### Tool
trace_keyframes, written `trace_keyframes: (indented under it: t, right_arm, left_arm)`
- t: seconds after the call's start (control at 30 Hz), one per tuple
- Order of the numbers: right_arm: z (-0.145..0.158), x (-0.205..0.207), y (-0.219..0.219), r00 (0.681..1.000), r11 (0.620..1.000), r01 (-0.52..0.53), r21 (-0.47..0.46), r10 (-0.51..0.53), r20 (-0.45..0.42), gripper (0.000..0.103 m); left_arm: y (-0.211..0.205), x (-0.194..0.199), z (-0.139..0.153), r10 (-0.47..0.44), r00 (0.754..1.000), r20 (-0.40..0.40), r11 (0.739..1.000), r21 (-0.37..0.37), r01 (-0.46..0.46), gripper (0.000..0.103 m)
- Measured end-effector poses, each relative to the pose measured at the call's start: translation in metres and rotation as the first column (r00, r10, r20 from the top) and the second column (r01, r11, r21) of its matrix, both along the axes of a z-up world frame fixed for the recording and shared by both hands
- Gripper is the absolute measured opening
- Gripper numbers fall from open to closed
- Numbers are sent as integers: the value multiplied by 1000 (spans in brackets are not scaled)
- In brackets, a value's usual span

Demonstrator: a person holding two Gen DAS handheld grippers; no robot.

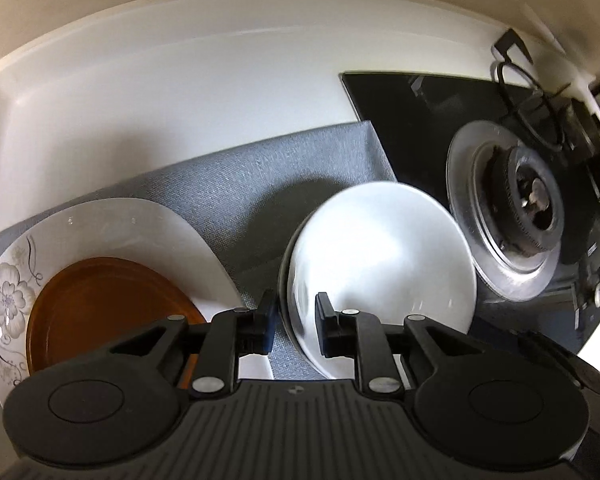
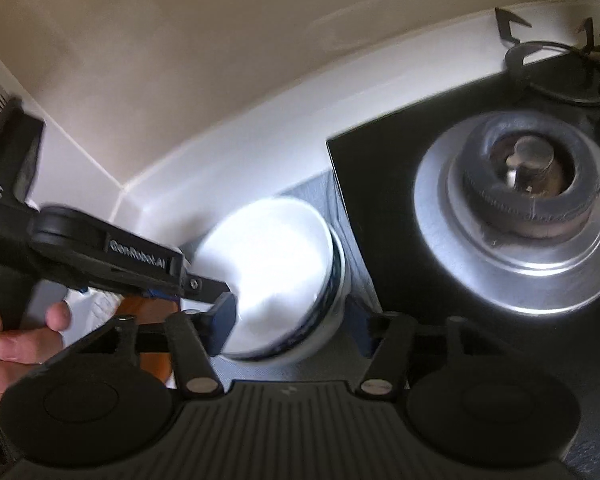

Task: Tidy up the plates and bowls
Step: 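Lower the held white bowl into the blue-rimmed bowl with both grippers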

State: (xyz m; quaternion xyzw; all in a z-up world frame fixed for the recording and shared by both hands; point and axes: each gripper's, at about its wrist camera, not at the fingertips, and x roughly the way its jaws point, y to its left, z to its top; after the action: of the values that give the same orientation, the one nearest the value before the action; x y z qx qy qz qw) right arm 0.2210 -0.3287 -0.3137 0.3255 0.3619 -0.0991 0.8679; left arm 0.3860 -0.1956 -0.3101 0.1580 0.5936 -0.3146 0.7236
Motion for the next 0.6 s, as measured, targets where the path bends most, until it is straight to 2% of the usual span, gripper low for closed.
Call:
trace_keyframes:
  t: [0.2,0.33,0.43,0.6]
  right_arm:
    - [-5,-2,-3,999,999,33,-2,-33,-27,35]
    - [1,-3,-5,998,999,9,-47,-12,-59,32]
    - [1,-5,-10,998,1000,4,-29,-6,-65,32]
    - [0,-6,-14,998,1000,10,-10,-11,-65,33]
  left_arm:
    - [-1,-12,-4,-25,1000,15,999,25,25,21]
    - [2,-27,-5,-35,999,18,999,20,35,22]
    - [1,-35,-5,-61,997,56,998,21,60,24]
    - [2,-30,-8,-53,998,36,999,-2,53,24]
